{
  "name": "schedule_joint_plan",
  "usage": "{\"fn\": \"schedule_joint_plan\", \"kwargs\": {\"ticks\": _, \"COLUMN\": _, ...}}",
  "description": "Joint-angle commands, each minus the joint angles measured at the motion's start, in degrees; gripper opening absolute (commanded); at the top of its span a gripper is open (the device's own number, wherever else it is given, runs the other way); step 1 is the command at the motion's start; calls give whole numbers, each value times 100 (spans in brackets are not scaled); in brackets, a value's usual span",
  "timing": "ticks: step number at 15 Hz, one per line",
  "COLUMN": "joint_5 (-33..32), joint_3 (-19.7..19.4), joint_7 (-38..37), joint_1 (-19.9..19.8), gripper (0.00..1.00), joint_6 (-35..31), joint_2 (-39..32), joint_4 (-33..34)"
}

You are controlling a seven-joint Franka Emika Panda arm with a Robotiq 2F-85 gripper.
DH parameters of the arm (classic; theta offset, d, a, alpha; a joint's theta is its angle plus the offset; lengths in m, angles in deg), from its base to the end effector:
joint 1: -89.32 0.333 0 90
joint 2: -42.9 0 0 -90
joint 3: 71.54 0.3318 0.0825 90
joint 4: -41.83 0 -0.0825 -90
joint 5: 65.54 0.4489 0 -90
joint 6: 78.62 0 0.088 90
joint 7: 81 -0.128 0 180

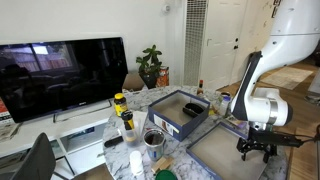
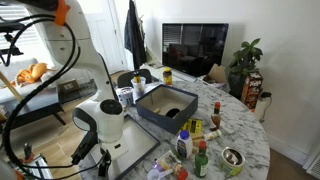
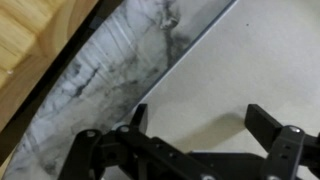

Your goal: Put the lid on the blue box

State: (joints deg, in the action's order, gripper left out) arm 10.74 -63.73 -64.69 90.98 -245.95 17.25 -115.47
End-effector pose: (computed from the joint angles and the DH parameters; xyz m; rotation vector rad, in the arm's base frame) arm 0.2870 0.0071 -0.0026 -2.6598 1.2797 0.3526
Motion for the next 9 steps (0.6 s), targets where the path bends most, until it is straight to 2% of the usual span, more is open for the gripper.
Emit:
{"fn": "schedule_joint_plan", "kwargs": {"ticks": 1, "joint_5": 118, "joint_3": -84, "joint_7": -44, "joint_1": 194, "gripper": 100, "joint_6": -160, "joint_2": 253, "joint_4": 2}}
{"fn": "schedule_joint_plan", "kwargs": {"ticks": 2, "joint_5": 193, "joint_3": -87, "joint_7": -1, "joint_1": 190, "gripper": 100, "joint_6": -174, "joint_2": 374, "joint_4": 14}}
{"fn": "schedule_joint_plan", "kwargs": {"ticks": 3, "joint_5": 140, "joint_3": -5, "joint_7": -155, "joint_1": 90, "gripper": 100, "joint_6": -149, "joint_2": 904, "joint_4": -300}}
{"fn": "schedule_joint_plan", "kwargs": {"ticks": 6, "joint_5": 81, "joint_3": -125, "joint_7": -337, "joint_1": 148, "gripper": 100, "joint_6": -196, "joint_2": 1030, "joint_4": 8}}
{"fn": "schedule_joint_plan", "kwargs": {"ticks": 7, "joint_5": -81, "joint_3": -113, "joint_7": -562, "joint_1": 109, "gripper": 100, "joint_6": -152, "joint_2": 1410, "joint_4": -167}}
{"fn": "schedule_joint_plan", "kwargs": {"ticks": 9, "joint_5": -294, "joint_3": -170, "joint_7": -855, "joint_1": 112, "gripper": 100, "joint_6": -124, "joint_2": 1469, "joint_4": 26}}
